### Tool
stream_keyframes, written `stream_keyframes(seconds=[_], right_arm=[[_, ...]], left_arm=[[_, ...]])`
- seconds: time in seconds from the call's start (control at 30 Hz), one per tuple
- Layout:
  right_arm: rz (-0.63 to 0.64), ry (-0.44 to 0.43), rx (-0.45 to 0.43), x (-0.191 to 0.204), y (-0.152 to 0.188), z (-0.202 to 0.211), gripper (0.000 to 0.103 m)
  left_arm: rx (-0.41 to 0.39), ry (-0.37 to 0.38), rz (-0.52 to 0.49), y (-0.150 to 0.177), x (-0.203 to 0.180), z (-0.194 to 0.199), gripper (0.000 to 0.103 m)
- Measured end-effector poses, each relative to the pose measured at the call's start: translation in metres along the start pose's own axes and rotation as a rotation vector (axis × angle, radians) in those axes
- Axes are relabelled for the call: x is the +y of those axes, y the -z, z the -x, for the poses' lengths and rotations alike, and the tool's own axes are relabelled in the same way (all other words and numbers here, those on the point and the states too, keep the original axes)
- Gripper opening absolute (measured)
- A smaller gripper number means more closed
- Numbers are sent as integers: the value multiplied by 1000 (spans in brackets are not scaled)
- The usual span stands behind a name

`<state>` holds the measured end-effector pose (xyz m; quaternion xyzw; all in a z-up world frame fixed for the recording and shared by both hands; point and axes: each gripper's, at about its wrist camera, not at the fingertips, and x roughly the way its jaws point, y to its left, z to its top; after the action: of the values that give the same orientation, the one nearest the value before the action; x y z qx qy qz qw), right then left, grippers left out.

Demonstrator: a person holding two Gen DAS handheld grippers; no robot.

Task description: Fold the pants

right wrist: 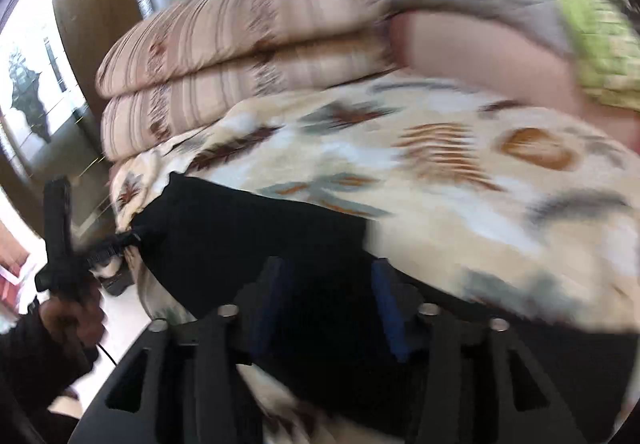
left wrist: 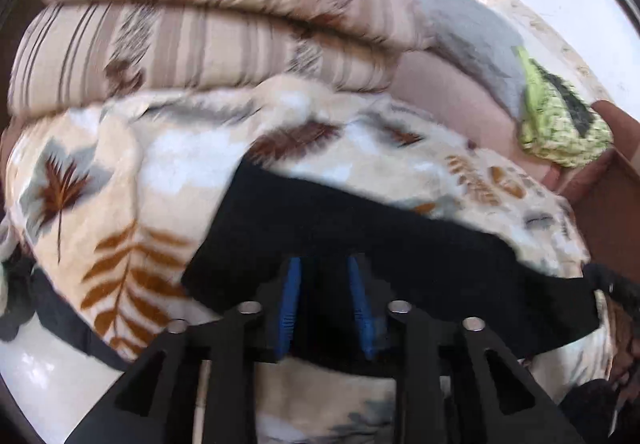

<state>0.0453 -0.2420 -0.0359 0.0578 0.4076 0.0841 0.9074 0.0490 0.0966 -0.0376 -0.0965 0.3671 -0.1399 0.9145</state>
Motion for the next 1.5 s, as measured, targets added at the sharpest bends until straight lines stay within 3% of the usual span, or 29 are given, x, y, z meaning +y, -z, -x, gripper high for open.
stream_keyframes(seconds=[0.07, 0.2, 0.33, 0.43, 0.57, 0.67, 0.77, 0.9, 1.03, 1.1, 1.2, 1.33, 1.5], right_arm=[[-102, 46, -46, -52, 23, 48, 51], [-325, 98, -115, -137, 75, 112, 59], [-600, 68, -133, -199, 131, 133, 59], [-638, 38, -171, -204, 143, 124, 59], [-694, 82, -202, -195, 135, 117, 60], [-679, 76, -221, -178, 123, 117, 61], [-602, 14, -193, -148, 113, 108, 64], [-436, 130, -86, -120, 95, 94, 62], [-460, 314, -32, -157, 94, 95, 62], [-504, 288, -18, -181, 101, 93, 63], [-618, 94, -37, -215, 120, 82, 64], [-691, -58, -57, -233, 136, 74, 67], [-717, -168, -98, -239, 146, 80, 68]], left_arm=[[8, 56, -46, -7, -26, 3, 51], [80, 117, -142, -9, -81, -8, 52], [209, 194, -150, -6, -131, -18, 55], [227, 198, -218, 0, -170, -24, 59], [165, -5, -356, 6, -195, -44, 58], [206, -112, -316, 5, -191, -55, 58], [210, -107, -260, 0, -180, -53, 58], [244, -101, -231, 2, -175, -56, 58], [268, -102, -221, 4, -175, -65, 58], [278, -92, -211, 3, -175, -70, 58], [285, -84, -192, 3, -173, -73, 58], [291, -75, -181, 2, -171, -75, 58], [293, -70, -177, 2, -171, -76, 58]])
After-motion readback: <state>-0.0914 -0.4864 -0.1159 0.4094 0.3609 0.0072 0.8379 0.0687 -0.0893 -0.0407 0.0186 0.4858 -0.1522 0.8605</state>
